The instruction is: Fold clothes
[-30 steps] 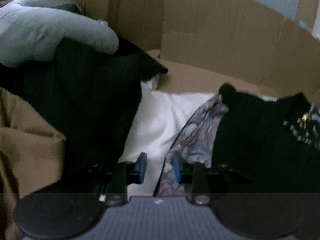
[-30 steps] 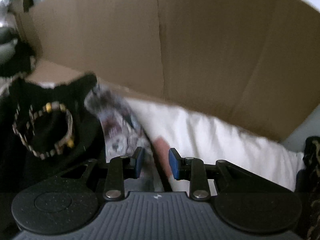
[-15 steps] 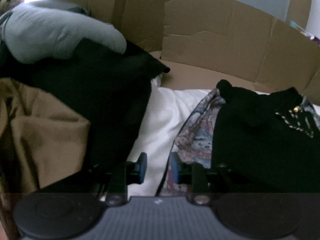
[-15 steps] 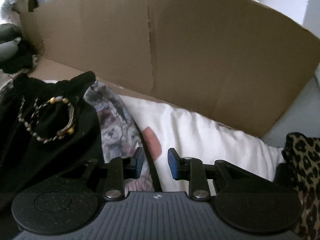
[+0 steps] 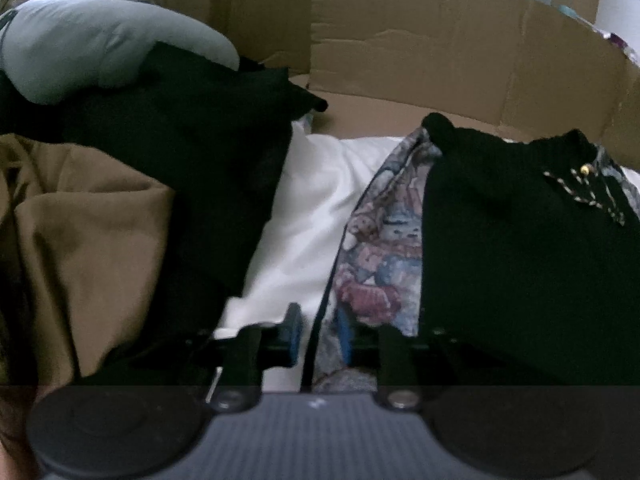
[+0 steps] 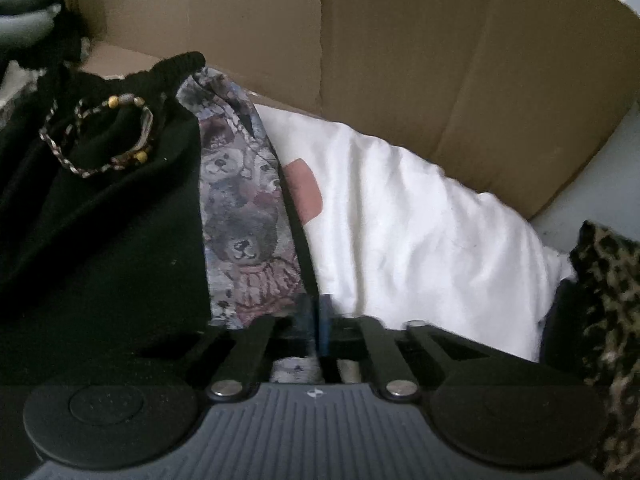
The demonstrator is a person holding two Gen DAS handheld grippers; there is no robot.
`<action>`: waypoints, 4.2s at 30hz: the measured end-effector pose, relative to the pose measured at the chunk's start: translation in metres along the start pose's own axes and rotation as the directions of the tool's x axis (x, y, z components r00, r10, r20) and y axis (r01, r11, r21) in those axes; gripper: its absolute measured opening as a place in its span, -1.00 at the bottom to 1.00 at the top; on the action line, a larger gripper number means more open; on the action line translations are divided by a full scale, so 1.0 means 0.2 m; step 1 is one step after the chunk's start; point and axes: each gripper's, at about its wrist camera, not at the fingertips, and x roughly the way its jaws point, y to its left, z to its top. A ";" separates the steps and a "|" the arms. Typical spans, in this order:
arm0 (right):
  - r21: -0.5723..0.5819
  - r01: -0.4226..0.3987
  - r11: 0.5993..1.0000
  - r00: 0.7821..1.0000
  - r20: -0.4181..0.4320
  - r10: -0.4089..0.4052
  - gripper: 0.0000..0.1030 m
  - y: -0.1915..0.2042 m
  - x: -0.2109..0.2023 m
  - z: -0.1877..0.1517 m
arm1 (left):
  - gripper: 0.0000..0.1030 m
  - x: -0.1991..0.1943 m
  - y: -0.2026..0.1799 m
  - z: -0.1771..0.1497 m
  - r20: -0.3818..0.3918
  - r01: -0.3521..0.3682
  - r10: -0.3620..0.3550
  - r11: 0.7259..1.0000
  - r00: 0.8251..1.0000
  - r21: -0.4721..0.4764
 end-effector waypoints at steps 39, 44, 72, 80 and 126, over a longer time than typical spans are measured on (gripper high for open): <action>0.021 0.112 0.994 0.993 -0.037 -0.111 -1.00 -0.06 -0.19 -0.10 | -0.89 -0.29 0.08 -0.18 -0.054 -0.054 0.058 0.996 0.997 0.066; 0.038 0.035 0.999 0.999 0.014 -0.035 -0.98 -0.04 -0.35 -0.11 | -0.78 -0.40 0.03 -0.21 -0.035 -0.014 0.016 0.999 0.999 0.033; 0.019 0.002 1.000 0.997 -0.073 -0.001 -0.25 0.11 -0.38 -0.56 | -0.63 -0.50 0.09 -0.53 -0.166 -0.025 0.024 1.000 0.986 -0.006; 0.078 0.046 0.996 0.996 -0.079 -0.040 -0.25 0.09 -0.50 -0.65 | -0.52 -0.62 0.10 -0.56 -0.171 -0.039 0.041 0.999 0.984 0.019; 0.121 -0.096 0.988 0.980 -0.163 0.115 -0.13 0.47 -0.56 -0.76 | -0.27 -0.77 0.35 -0.94 -0.264 -0.148 0.097 0.972 0.960 -0.180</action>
